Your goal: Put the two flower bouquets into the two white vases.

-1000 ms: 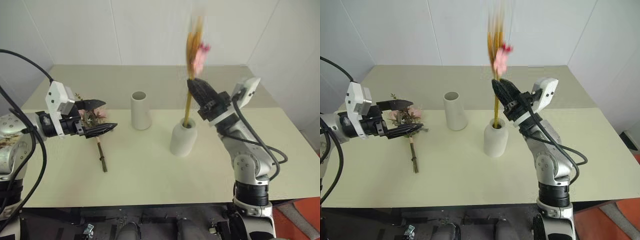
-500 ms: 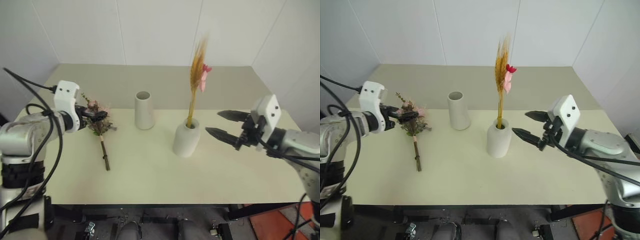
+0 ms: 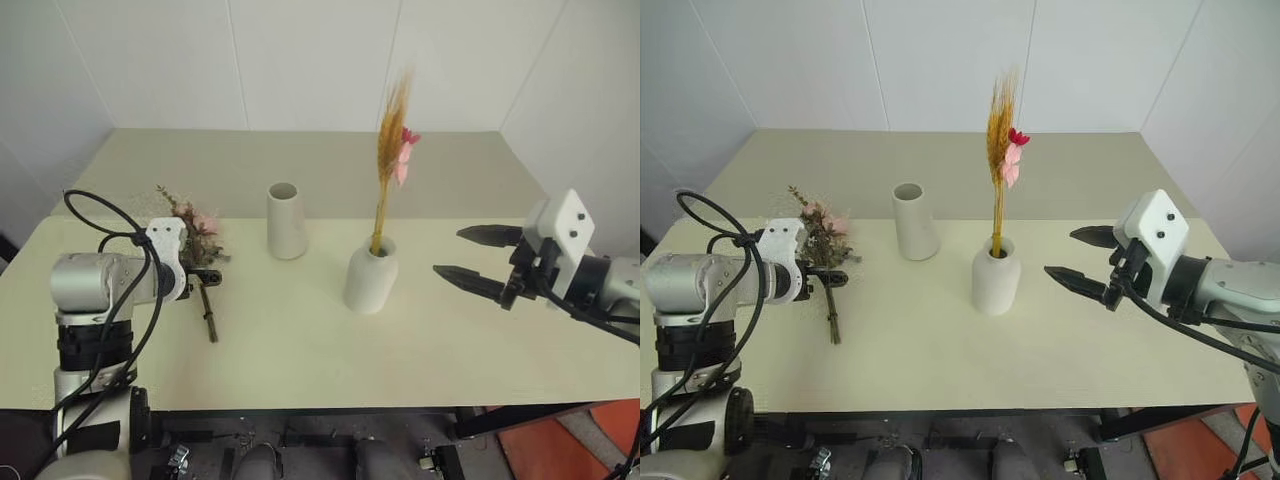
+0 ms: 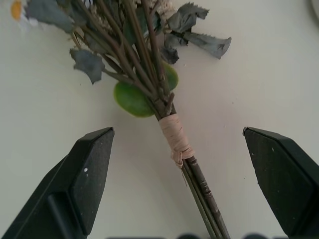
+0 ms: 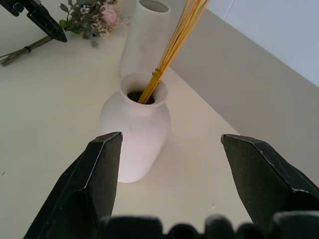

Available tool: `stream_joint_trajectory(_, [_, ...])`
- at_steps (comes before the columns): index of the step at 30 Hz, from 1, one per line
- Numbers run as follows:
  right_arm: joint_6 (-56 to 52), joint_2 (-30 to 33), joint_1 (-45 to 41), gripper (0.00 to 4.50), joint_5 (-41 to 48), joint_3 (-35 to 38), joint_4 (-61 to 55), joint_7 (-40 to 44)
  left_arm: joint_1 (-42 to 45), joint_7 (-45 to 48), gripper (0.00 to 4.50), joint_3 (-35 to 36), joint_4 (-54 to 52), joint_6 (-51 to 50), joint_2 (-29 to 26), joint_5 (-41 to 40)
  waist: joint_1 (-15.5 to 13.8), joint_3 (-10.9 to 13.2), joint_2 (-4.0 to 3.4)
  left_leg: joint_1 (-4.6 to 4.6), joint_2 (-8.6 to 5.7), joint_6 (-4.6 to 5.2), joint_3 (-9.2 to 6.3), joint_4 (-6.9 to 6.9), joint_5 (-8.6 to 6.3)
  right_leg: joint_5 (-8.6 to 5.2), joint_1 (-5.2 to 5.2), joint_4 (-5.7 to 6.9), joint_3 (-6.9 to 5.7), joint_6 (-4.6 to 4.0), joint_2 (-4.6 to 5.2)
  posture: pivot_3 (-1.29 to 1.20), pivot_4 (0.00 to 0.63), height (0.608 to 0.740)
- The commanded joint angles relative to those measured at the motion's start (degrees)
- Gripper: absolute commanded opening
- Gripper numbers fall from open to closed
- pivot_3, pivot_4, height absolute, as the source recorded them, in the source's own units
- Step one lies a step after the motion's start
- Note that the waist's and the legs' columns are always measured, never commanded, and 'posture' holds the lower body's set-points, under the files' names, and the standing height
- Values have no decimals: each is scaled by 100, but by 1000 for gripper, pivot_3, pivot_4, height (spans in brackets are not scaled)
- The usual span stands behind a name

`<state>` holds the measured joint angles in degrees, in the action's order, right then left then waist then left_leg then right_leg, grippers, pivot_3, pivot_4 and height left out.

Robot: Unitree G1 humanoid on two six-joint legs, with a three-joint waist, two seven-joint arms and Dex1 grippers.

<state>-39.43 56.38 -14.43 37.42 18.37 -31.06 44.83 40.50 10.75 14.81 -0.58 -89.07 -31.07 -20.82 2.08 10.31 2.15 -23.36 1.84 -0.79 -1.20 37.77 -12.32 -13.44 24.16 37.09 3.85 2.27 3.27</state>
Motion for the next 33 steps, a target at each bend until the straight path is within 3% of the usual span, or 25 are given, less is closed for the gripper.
stream_joint_trajectory(1, [-18, 16, -48, 3796, 55, 178, -159, -79, 189, -71, 3940, 49, 372, 372, 102, 171, -15, 0, 0, 0, 0, 0, 0, 0, 0, 0, 0, 0, 0, 0, 0, 0, 150, 740])
stream_joint_trajectory(13, [10, -24, -37, 3796, 53, 284, -170, -178, 312, -17, 130, -82, 1000, 1434, 328, 381, -119, 0, 0, 2, -2, 0, 0, 0, 0, 1, -3, 0, 0, -1, 2, 0, 150, 740])
stream_joint_trajectory(17, [13, -42, 57, 3796, 16, 355, -217, -246, 601, -411, 93, 349, 1028, 2366, 574, 453, -128, 0, 0, -4, -2, 0, 0, 1, 0, 1, 0, -2, -1, -1, 3, 0, 150, 740])
stream_joint_trajectory(22, [-25, -66, 284, 3796, 26, 526, -343, -340, 1542, -1099, 93, 1311, 1857, 4793, 1146, 154, -174, 3, 7, -11, -4, 0, -3, 6, 0, 5, 0, -4, -4, 1, 6, 0, 150, 740])
stream_joint_trajectory(23, [-24, -89, 321, 3796, 31, 549, -371, -371, 1765, -1004, 93, 1573, 2074, 5105, 1240, -115, -186, 3, 7, -14, -6, -1, -3, 8, 0, 7, 0, -6, -4, 4, 8, 0, 150, 740])
stream_joint_trajectory(26, [43, -191, 441, 3796, -56, 565, -463, -515, 2015, -3, 93, 1438, 2291, 6273, 1355, -344, -181, 1, 7, -18, -11, 0, 1, 7, 0, 10, -2, -21, -3, 9, 12, 0, 150, 740])
stream_joint_trajectory(28, [88, -292, 532, 3796, -74, 583, -542, -610, 2350, 542, 93, 1801, 2569, 6606, 1583, -1034, -183, 1, 7, -19, -14, -1, 5, 6, 0, 10, -3, -23, 0, 10, 15, 0, 150, 740])
stream_joint_trajectory(33, [166, -568, 828, 3796, -154, 632, -849, -840, 2931, 1498, 93, 2039, 3578, 7818, 1955, -1617, -189, 1, 8, -18, -15, 0, 2, 9, 1, 12, -4, -22, -2, 13, 12, 0, 150, 740])
